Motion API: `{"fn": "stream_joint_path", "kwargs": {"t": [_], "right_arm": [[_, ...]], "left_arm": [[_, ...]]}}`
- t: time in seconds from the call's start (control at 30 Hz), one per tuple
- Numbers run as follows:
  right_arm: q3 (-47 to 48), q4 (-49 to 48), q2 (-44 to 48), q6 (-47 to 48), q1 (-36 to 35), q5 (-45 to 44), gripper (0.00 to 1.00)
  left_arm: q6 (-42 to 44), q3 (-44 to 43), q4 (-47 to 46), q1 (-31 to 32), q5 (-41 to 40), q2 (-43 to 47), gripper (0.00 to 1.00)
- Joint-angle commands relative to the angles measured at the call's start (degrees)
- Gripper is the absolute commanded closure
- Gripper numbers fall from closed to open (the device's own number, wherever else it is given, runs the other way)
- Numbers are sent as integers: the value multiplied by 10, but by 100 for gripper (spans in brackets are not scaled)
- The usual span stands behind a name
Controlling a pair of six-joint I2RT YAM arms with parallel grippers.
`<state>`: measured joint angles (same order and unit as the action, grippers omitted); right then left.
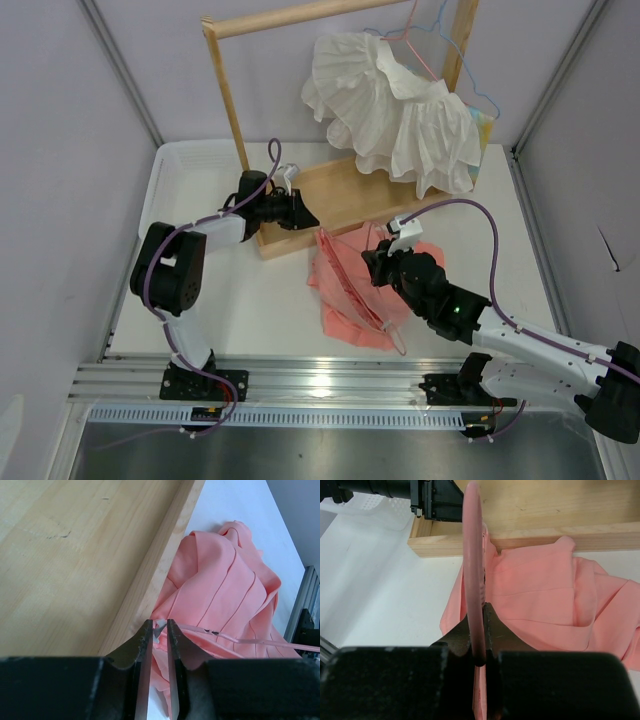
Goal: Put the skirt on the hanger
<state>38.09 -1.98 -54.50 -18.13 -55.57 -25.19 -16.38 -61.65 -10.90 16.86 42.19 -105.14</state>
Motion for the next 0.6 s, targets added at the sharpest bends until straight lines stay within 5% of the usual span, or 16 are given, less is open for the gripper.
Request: {"fn": "stream_joint_path", "kwargs": {"t": [0.0, 0.23, 0.57], "right_arm": [[30, -25, 3, 12, 6, -15, 100], [28, -40, -1, 26, 6, -13, 100], [17, -79, -8, 49, 6, 0, 100]], "left_arm": [[18, -22, -7, 5, 6, -6, 80], [20, -29, 2, 12, -2, -4, 98], [16, -40, 12, 19, -10, 1, 100]]}}
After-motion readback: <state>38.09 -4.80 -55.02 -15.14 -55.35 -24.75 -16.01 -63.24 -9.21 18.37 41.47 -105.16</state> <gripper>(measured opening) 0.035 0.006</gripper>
